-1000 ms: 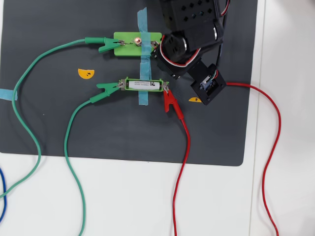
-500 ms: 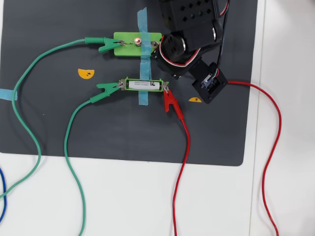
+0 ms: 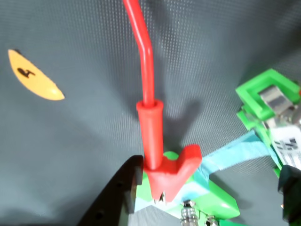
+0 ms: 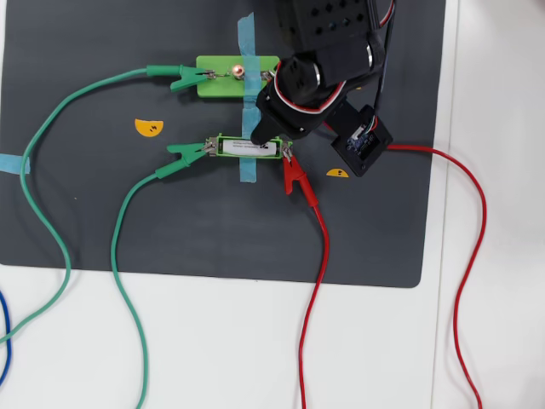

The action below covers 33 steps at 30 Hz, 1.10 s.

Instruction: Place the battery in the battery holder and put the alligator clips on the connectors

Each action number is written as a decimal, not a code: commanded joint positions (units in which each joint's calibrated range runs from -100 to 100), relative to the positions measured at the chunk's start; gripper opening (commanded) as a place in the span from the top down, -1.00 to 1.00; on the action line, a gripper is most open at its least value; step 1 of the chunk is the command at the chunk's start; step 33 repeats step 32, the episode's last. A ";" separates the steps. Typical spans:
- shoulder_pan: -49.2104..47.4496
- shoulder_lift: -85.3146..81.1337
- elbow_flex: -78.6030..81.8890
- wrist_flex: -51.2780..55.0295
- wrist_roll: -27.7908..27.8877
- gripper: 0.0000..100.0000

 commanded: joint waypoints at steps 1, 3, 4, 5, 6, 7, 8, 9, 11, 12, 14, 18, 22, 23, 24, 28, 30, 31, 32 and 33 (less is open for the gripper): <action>-3.46 -7.66 0.99 4.32 0.23 0.42; -5.78 -12.76 2.92 5.79 0.23 0.42; -6.69 -15.74 4.23 5.96 0.29 0.42; -8.11 -21.86 7.39 5.87 0.34 0.42; -8.61 -25.35 8.97 5.70 0.81 0.42; -9.02 -28.75 10.29 5.36 2.11 0.42; -9.42 -32.67 11.51 5.18 4.25 0.42; -9.52 -36.32 12.39 5.18 6.95 0.42; -8.81 -44.15 13.71 5.10 13.78 0.42; -5.48 -51.81 14.85 5.10 21.02 0.42; -0.13 -58.70 16.69 3.89 27.01 0.42; 11.58 -69.93 25.46 -3.50 36.29 0.42; 16.93 -79.03 38.18 -12.26 37.74 0.42; 17.44 -81.16 41.25 -13.90 37.43 0.42; 17.64 -83.28 44.06 -15.10 37.07 0.42; 17.74 -91.88 50.81 -16.22 36.13 0.42; 18.34 -97.57 52.30 -15.79 35.40 0.42; 19.15 -98.77 52.57 -15.44 35.09 0.42; 20.16 -99.45 53.27 -14.76 34.83 0.42; 20.16 -99.45 53.27 -14.76 34.83 0.42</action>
